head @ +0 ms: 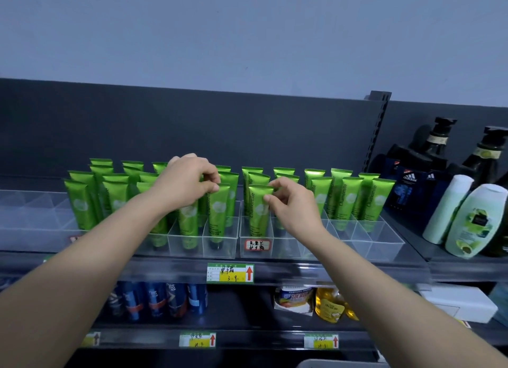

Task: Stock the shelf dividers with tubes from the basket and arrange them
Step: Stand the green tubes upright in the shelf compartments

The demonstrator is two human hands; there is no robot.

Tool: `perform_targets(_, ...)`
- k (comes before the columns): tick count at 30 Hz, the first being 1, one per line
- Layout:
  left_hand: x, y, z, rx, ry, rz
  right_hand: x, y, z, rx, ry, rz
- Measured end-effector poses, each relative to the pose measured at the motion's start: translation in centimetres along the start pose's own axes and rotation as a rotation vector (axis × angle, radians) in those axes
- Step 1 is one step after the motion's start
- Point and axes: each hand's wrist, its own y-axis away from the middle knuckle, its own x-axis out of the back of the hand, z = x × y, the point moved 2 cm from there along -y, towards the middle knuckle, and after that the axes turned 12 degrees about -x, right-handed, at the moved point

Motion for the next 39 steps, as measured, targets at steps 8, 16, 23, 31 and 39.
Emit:
perform_targets(8,0.4,0.3,0.6,0.022,-0.006,0.007,0.4,0.5,-0.3,0.024,0.053,0.0)
perform_targets(16,0.5,0.0,4.6,-0.058,-0.122,0.1,2.7,2.4,1.2,0.091,0.145,0.045)
perform_targets(23,-3.9,1.6,12.4,-0.191,-0.155,0.088,6.5,6.6,6.6,0.247,0.428,0.129)
perform_targets(31,-13.6,7.1,19.3,-0.232,-0.121,-0.093,10.4,12.6,14.9,0.265,0.607,0.026)
perform_targets(39,-23.1,13.6,24.3,-0.186,-0.048,-0.372,10.1,18.5,24.2,0.126,0.647,-0.192)
